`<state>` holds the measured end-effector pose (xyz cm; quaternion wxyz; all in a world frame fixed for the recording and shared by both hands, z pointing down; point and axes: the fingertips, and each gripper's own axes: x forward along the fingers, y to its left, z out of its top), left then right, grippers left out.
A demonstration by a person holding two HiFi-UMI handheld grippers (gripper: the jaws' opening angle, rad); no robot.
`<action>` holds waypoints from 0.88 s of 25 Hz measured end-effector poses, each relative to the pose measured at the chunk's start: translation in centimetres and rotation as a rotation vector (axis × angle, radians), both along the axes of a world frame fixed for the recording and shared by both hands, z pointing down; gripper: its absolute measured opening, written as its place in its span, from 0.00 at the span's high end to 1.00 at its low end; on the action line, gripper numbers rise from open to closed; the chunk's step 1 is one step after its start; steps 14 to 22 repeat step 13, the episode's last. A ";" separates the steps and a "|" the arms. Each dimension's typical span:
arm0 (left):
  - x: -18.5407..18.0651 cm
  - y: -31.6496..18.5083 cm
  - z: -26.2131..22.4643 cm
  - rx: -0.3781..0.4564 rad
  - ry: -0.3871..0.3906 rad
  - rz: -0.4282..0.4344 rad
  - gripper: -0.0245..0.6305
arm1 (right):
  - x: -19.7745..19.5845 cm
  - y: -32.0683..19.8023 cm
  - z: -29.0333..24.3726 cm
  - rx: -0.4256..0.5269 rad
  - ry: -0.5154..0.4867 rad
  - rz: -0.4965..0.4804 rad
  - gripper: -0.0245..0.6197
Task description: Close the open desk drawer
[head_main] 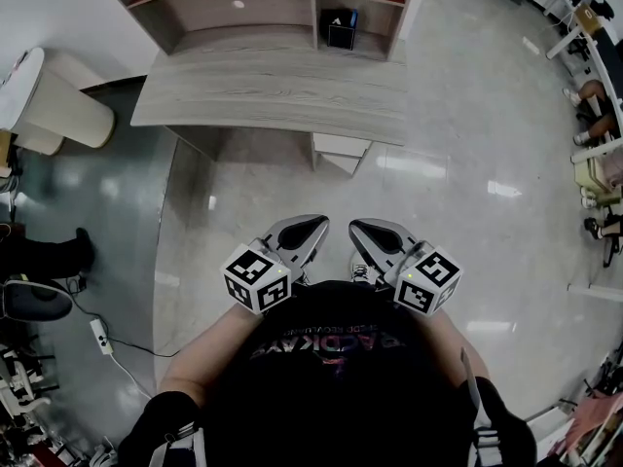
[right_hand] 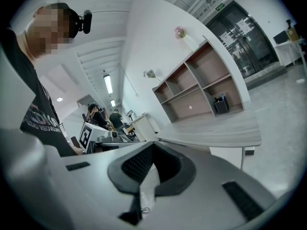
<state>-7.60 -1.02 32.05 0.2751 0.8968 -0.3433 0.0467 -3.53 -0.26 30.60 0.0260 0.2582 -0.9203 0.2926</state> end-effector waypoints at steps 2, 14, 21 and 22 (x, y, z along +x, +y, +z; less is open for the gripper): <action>0.0 0.1 -0.1 0.003 -0.001 0.001 0.95 | 0.1 0.1 0.0 -0.001 -0.001 0.003 0.94; 0.2 0.7 -0.3 0.002 -0.003 0.013 0.95 | 0.2 0.7 -0.3 0.003 -0.006 0.010 0.94; 0.2 0.7 -0.3 0.002 -0.003 0.013 0.95 | 0.2 0.7 -0.3 0.003 -0.006 0.010 0.94; 0.2 0.7 -0.3 0.002 -0.003 0.013 0.95 | 0.2 0.7 -0.3 0.003 -0.006 0.010 0.94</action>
